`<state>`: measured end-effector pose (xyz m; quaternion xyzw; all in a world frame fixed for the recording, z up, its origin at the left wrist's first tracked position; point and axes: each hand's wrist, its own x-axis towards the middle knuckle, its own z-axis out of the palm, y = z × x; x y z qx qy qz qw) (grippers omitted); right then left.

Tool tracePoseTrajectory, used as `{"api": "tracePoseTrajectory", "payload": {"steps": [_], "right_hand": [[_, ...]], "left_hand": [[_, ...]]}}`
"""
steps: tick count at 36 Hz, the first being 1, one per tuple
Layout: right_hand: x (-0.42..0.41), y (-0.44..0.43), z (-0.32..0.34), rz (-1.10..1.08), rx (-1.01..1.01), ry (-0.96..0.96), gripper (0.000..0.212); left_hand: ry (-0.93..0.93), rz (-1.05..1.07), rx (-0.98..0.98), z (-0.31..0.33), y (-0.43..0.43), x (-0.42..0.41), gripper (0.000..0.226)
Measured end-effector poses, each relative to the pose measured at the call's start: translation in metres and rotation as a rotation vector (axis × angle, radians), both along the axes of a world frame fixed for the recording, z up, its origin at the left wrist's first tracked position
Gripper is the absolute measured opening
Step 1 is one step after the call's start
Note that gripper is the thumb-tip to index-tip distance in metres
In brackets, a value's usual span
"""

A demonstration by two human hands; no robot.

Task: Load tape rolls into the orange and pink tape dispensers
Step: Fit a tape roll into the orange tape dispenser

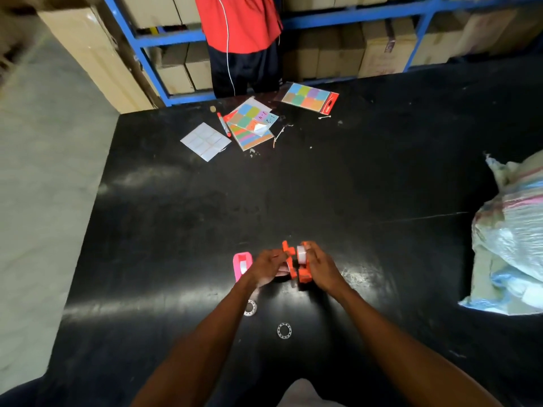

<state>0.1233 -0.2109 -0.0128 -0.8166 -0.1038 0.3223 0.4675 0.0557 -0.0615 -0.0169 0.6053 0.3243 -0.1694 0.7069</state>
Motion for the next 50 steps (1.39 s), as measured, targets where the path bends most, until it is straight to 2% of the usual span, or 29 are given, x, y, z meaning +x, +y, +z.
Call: {"api": "tracePoseTrajectory", "payload": {"steps": [3, 9, 17, 25, 36, 50], "right_hand": [[-0.002, -0.001, -0.001, 0.015, 0.007, -0.036, 0.027], [-0.012, -0.006, 0.018, 0.034, 0.042, -0.087, 0.027], [-0.024, -0.001, 0.017, 0.029, 0.134, -0.147, 0.037], [-0.037, 0.005, 0.035, 0.130, 0.135, -0.221, 0.033], [-0.051, 0.013, 0.057, 0.121, 0.185, -0.184, 0.033], [-0.055, 0.020, 0.073, 0.169, 0.219, -0.212, 0.033]], "left_hand": [[-0.031, -0.030, -0.051, 0.015, 0.000, -0.005, 0.022], [-0.091, -0.067, -0.011, 0.030, -0.003, -0.023, 0.035], [-0.162, -0.036, 0.012, 0.057, -0.009, -0.048, 0.031], [-0.155, -0.019, -0.023, 0.073, -0.007, -0.070, 0.031], [-0.213, 0.024, -0.074, 0.090, -0.007, -0.087, 0.040], [-0.299, 0.115, -0.048, 0.105, -0.011, -0.096, 0.034]]}}
